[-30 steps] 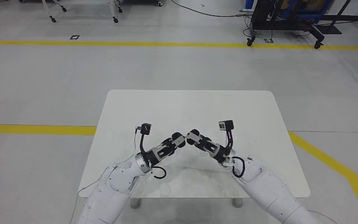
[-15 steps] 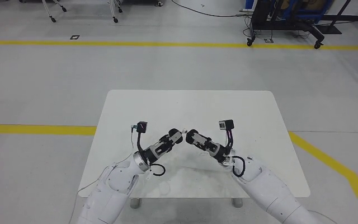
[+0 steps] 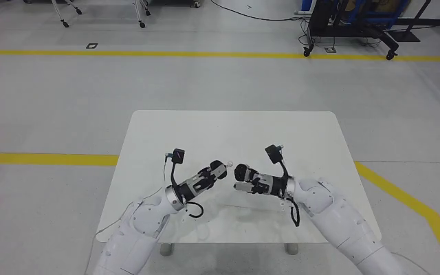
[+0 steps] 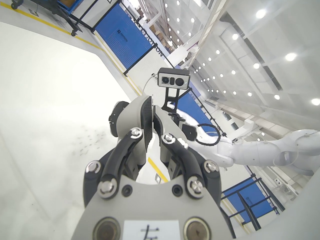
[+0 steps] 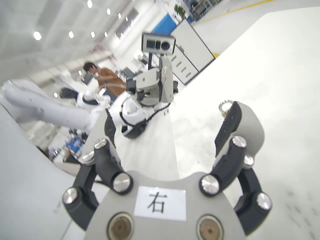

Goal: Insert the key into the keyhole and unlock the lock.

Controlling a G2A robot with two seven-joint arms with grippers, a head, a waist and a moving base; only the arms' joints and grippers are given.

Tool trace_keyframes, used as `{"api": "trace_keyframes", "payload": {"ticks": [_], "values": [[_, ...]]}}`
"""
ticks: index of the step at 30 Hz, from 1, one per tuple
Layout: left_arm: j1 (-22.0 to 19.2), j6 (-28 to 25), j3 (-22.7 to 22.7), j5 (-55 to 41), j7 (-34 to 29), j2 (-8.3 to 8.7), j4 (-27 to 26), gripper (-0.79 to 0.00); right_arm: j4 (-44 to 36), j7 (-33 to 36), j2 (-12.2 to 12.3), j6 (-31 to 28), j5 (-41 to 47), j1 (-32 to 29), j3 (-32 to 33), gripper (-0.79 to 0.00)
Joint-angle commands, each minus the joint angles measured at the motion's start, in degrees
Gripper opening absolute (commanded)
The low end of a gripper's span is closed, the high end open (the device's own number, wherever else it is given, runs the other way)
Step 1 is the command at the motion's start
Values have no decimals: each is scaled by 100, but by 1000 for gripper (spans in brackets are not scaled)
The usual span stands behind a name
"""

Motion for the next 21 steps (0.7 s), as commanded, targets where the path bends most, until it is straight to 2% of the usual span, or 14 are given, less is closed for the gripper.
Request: {"api": "trace_keyframes", "payload": {"ticks": [1,4,6,11,14,18,21], "values": [[-49,-88,21,473,-73,16,-18,-785,-127,538,87,65,79,0,160,0],[-59,-267,109,927,-187,33,-33,-785,-395,1006,204,155,78,-32,432,-22],[-63,-378,168,947,-267,40,-33,-785,-558,1222,256,191,142,-88,526,-169],[-126,-560,236,699,-541,70,21,-785,-719,1565,325,378,305,-127,594,-394],[-150,-577,242,630,-608,87,38,-785,-696,1655,338,424,350,-108,569,-419],[-168,-580,286,633,-643,102,51,-785,-637,1614,342,403,387,-82,539,-520],[-186,-591,323,635,-641,109,60,-785,-598,1600,343,411,404,-62,501,-533]]}}
